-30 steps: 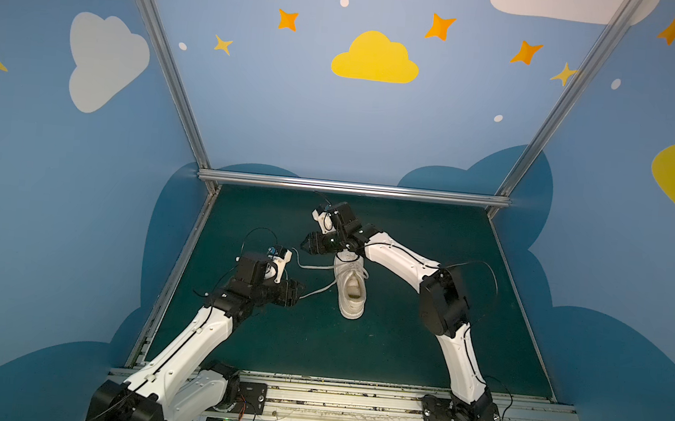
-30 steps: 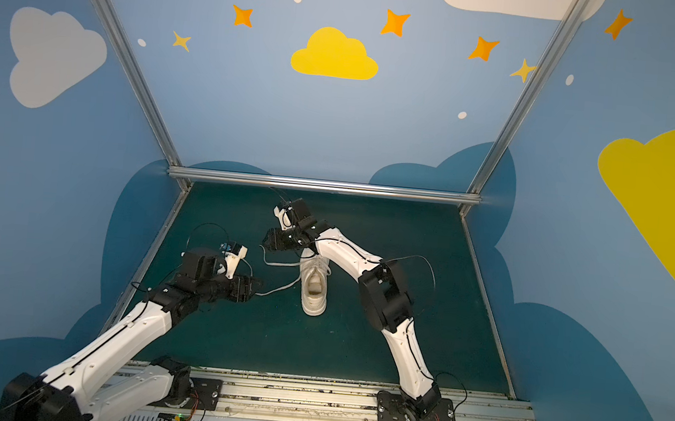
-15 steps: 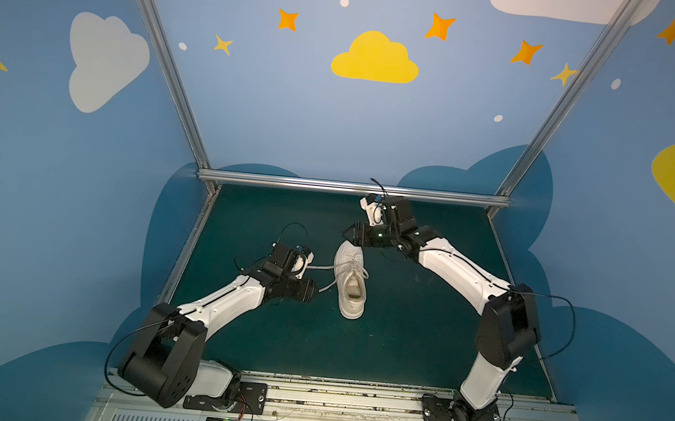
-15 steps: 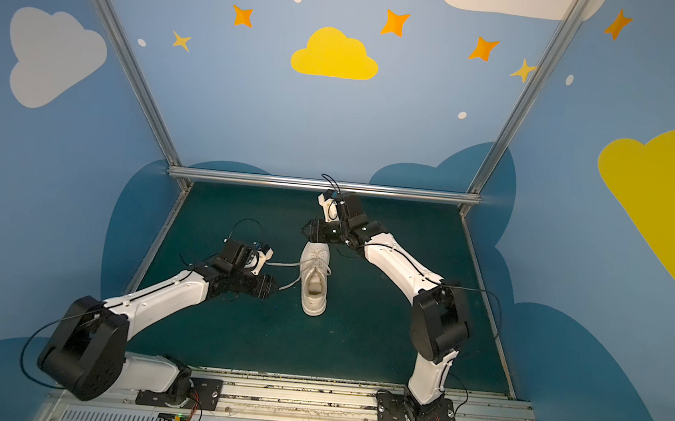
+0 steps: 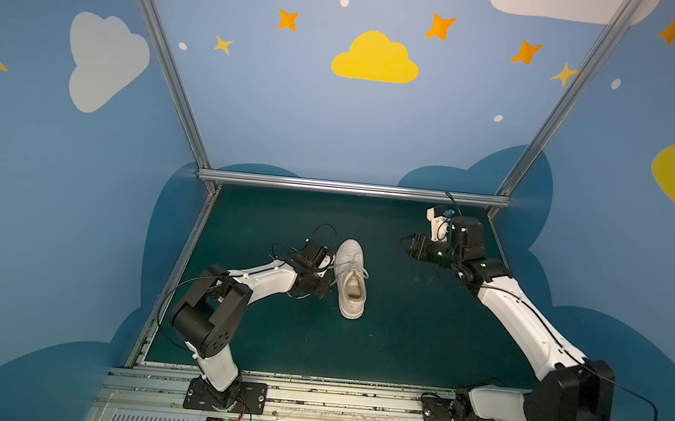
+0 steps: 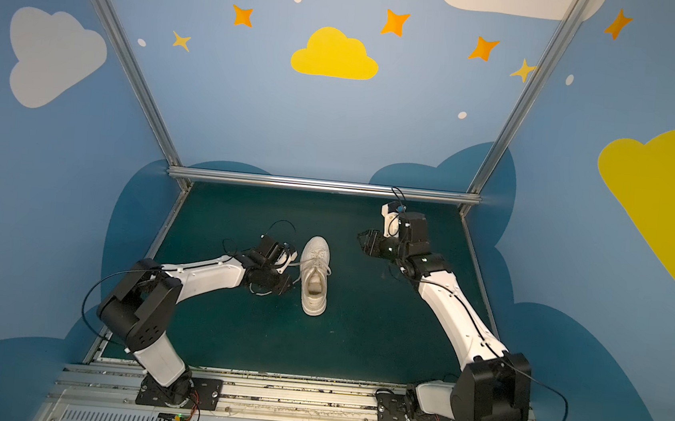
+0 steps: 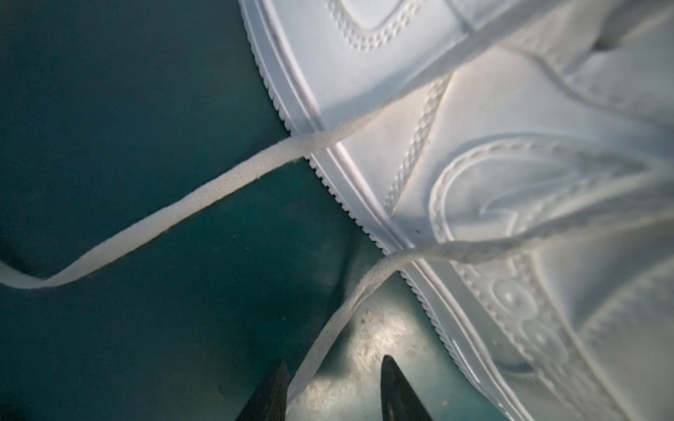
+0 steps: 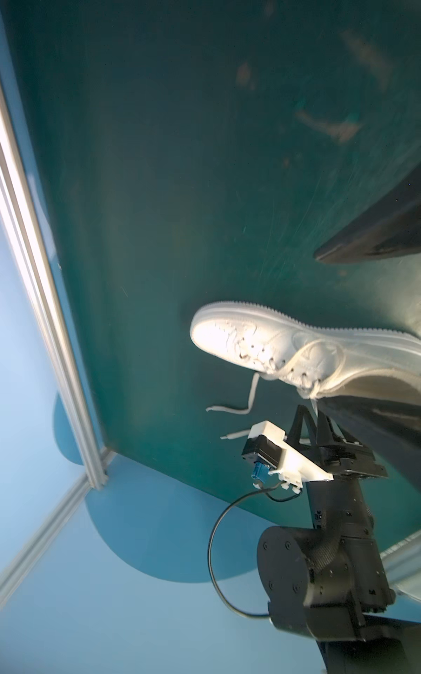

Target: Tie the shoes

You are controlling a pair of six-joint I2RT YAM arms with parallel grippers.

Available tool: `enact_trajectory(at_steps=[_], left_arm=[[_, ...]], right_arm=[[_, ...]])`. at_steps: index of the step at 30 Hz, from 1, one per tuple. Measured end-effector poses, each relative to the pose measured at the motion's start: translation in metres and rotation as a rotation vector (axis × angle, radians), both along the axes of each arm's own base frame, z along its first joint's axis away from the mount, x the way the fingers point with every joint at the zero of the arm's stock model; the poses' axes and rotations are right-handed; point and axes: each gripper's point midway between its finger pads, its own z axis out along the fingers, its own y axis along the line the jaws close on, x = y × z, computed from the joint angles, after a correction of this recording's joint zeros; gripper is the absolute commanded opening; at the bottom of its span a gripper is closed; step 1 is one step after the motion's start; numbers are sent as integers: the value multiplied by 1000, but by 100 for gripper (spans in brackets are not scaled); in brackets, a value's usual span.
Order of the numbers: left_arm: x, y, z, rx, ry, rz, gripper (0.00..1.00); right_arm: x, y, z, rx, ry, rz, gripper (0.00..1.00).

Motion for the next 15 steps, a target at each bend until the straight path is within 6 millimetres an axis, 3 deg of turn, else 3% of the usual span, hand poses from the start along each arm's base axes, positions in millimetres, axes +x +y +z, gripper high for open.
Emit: enact_trajectory(at_steps=[7, 15], left_arm=[[1, 5, -9, 75, -10, -15, 30], [-2, 1, -13, 130, -34, -33, 22]], right_arm=[[-6, -34, 3, -6, -31, -77, 58], [-7, -45, -5, -9, -13, -106, 58]])
